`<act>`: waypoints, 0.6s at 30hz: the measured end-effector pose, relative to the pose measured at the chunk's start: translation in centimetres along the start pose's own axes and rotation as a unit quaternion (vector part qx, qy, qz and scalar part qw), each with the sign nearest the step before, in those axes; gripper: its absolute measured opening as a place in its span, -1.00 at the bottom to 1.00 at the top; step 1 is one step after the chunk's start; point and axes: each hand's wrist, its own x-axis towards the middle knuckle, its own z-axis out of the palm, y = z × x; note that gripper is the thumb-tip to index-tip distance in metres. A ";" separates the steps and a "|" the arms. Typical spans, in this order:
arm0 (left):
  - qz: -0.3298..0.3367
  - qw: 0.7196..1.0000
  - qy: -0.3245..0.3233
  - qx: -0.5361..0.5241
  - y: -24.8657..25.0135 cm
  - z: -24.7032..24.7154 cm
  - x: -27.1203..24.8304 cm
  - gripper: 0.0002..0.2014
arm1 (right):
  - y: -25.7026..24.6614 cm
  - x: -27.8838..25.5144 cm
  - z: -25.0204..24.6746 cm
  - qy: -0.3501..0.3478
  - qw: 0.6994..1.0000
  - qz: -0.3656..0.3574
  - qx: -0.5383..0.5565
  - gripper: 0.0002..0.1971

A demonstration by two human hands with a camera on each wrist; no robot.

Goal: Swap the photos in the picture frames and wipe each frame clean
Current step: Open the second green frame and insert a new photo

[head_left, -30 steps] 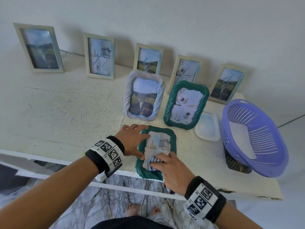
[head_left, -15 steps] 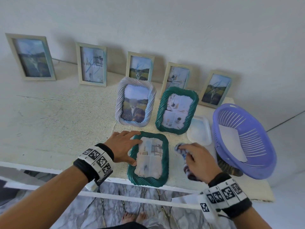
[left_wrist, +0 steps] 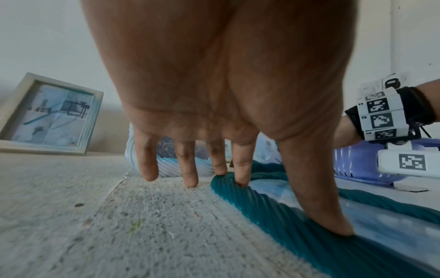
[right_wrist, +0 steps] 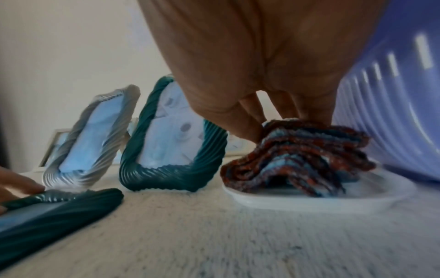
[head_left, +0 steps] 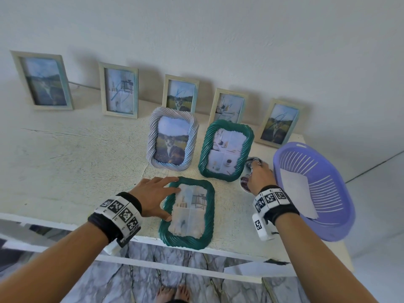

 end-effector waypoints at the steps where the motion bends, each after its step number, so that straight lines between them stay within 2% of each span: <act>1: -0.002 1.000 -0.001 -0.001 0.1 0.0 -0.1 -0.11 | 0.0 -0.1 0.1 0.002 1.000 -0.006 0.014 -0.48; 3: -0.007 1.000 -0.003 -0.006 0.1 0.0 -0.3 -0.11 | 0.2 -0.7 0.2 0.024 0.999 -0.019 0.027 -0.50; 6: -0.019 0.999 -0.008 -0.027 0.5 0.2 -0.4 -0.09 | -0.1 -2.9 0.2 0.101 0.993 -0.060 -0.001 -0.60; 8: -0.048 0.997 0.006 -0.066 0.8 0.5 -0.7 -0.06 | -1.1 -5.4 0.6 0.116 0.988 -0.096 0.042 -0.69; 10: -0.089 0.989 0.039 -0.113 1.2 0.9 -1.2 -0.04 | -2.5 -8.2 1.6 0.059 0.983 -0.123 0.122 -0.70; 13: -0.123 0.973 0.079 -0.178 2.1 1.8 -2.0 -0.14 | -4.6 -10.9 4.2 -0.061 0.971 -0.115 0.198 -0.58; 16: -0.133 0.957 0.131 -0.222 3.7 2.7 -2.6 -0.32 | -5.7 -11.9 6.5 -0.057 0.965 -0.092 0.238 -0.64; 18: -0.138 0.948 0.165 -0.233 4.8 3.0 -2.7 -0.38 | -5.9 -11.8 6.7 -0.048 0.951 -0.035 0.304 -0.77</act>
